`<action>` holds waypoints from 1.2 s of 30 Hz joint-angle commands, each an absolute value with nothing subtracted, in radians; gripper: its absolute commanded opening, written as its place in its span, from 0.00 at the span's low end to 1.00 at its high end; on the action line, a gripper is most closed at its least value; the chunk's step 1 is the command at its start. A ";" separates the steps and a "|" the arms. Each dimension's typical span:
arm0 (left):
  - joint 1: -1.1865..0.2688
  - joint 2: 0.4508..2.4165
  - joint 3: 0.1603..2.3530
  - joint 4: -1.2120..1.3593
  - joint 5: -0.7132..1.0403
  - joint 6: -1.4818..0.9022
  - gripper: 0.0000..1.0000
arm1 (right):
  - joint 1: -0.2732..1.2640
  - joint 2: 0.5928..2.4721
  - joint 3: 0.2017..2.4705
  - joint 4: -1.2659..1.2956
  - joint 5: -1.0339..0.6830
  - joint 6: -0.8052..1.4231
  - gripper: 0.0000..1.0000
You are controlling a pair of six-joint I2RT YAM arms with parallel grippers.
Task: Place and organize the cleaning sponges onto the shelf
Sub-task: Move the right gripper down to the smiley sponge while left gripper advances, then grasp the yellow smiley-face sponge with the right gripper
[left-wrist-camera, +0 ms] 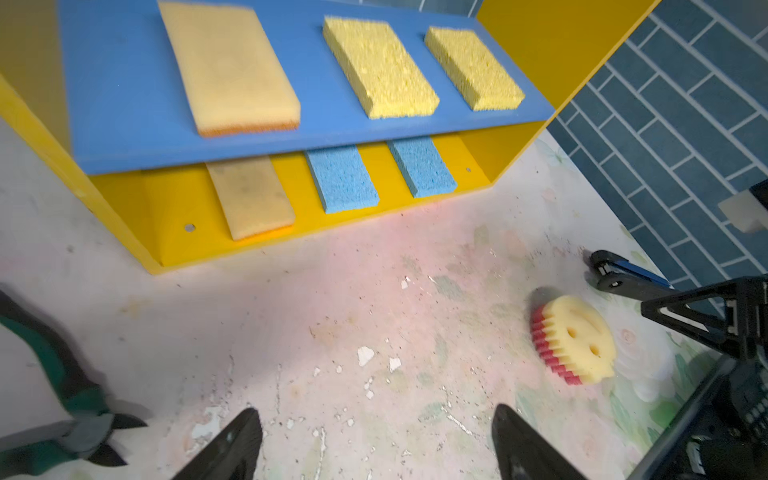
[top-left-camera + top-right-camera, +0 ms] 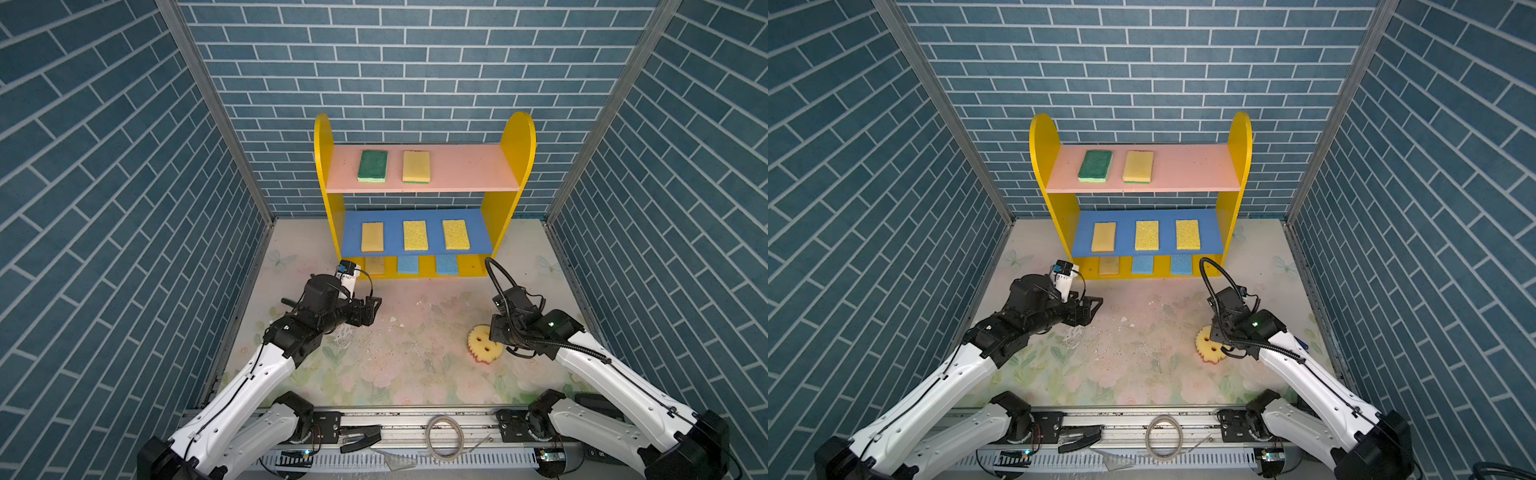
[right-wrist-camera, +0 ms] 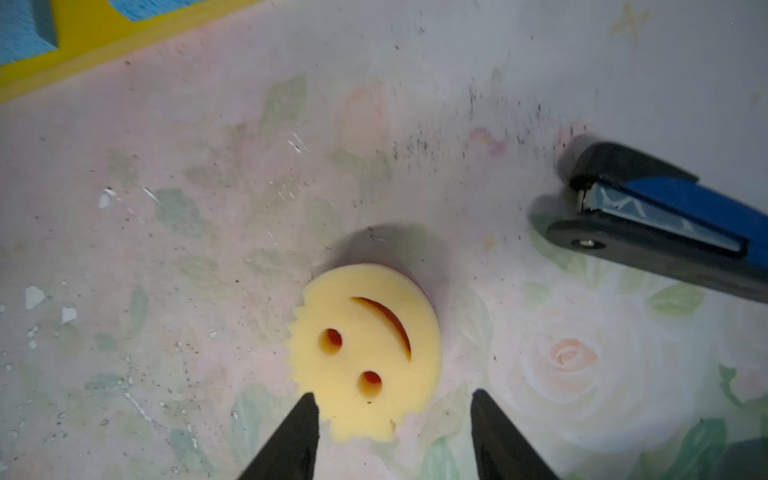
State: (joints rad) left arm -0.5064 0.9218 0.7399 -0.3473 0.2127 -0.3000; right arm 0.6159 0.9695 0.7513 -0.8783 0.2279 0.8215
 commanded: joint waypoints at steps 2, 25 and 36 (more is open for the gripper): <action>-0.521 0.941 0.726 -0.251 0.289 -0.352 0.88 | 0.608 0.952 0.686 -0.883 0.239 0.909 0.61; -0.692 1.179 0.741 -0.075 0.278 -0.462 0.87 | 0.428 1.106 0.549 -0.543 0.041 0.816 0.42; -0.716 1.262 0.759 -0.039 0.287 -0.483 0.87 | 0.417 1.224 0.561 -0.457 -0.051 0.795 0.13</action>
State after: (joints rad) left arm -0.7036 1.2404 0.7269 -0.0612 0.2859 -0.4801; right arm 0.4202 1.1995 0.5705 -0.4553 -0.0078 0.8051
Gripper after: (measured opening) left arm 0.868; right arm 0.147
